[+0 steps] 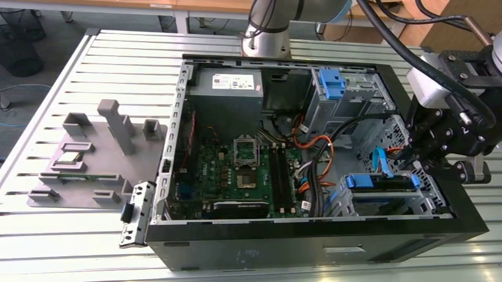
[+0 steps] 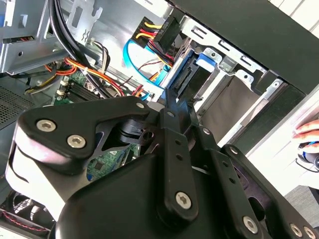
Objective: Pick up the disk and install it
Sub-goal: 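Insert the second disk wire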
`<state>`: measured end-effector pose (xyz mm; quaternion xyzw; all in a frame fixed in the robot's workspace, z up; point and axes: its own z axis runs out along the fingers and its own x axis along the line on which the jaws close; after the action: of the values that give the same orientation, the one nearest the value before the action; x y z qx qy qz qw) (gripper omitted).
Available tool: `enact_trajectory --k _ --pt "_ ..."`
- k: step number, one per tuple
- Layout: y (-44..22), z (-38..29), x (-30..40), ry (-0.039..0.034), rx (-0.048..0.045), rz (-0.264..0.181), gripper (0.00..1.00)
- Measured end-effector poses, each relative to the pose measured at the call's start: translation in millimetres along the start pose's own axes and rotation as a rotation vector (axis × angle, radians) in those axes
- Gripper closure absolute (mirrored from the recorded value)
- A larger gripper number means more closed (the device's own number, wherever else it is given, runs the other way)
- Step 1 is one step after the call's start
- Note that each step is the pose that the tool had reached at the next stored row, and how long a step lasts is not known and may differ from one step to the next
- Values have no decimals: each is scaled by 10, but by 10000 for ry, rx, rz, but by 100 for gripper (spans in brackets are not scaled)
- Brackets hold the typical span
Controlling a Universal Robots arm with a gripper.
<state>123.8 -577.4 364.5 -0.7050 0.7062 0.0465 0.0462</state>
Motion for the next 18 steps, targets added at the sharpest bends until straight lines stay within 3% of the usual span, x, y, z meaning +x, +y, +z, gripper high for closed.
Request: enact_trajectory --k 18 --pt "-13 -2 0 0 0 -1 77"
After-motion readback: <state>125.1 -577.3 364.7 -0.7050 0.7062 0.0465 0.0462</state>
